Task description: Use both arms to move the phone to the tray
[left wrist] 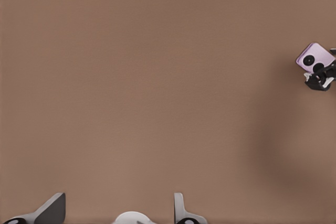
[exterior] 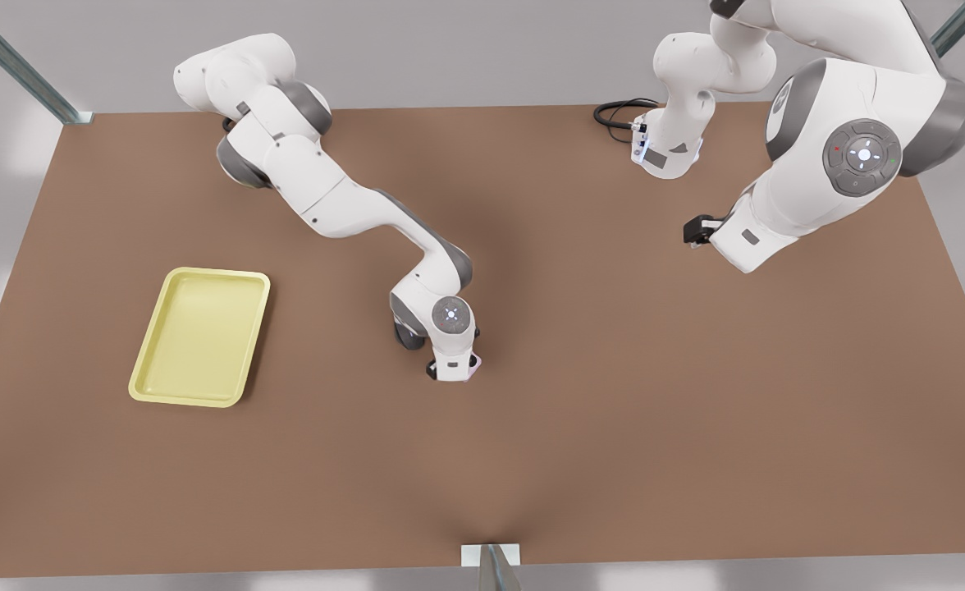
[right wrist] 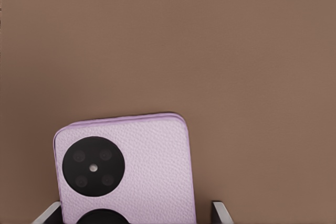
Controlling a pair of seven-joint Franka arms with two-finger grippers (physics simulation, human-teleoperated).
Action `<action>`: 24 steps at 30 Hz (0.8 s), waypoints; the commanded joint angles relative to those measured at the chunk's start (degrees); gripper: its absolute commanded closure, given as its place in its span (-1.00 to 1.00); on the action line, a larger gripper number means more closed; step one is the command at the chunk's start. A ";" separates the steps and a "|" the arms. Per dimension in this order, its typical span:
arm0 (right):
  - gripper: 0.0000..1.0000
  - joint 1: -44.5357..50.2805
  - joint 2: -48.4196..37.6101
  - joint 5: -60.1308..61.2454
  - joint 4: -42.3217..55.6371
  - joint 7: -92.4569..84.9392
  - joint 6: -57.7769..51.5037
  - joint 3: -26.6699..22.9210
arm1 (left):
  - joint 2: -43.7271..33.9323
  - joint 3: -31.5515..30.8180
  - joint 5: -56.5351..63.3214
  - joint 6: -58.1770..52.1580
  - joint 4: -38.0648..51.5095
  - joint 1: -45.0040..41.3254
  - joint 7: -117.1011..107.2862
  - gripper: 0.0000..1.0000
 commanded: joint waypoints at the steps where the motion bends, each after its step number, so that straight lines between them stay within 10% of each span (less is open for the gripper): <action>1: -0.73 0.00 -0.08 -0.34 0.08 -7.92 0.58 0.03 | -0.07 -0.05 0.07 -0.04 0.02 0.02 -2.72 -1.00; 17: -0.55 -3.69 -5.79 0.45 -1.23 -7.57 1.73 0.65 | 0.11 0.03 0.08 -0.04 0.02 0.02 -2.55 -1.00; 24: -0.58 -15.56 -30.49 3.35 -32.43 -8.36 5.50 0.73 | 0.28 0.03 0.34 -0.21 -0.06 0.02 -2.55 -1.00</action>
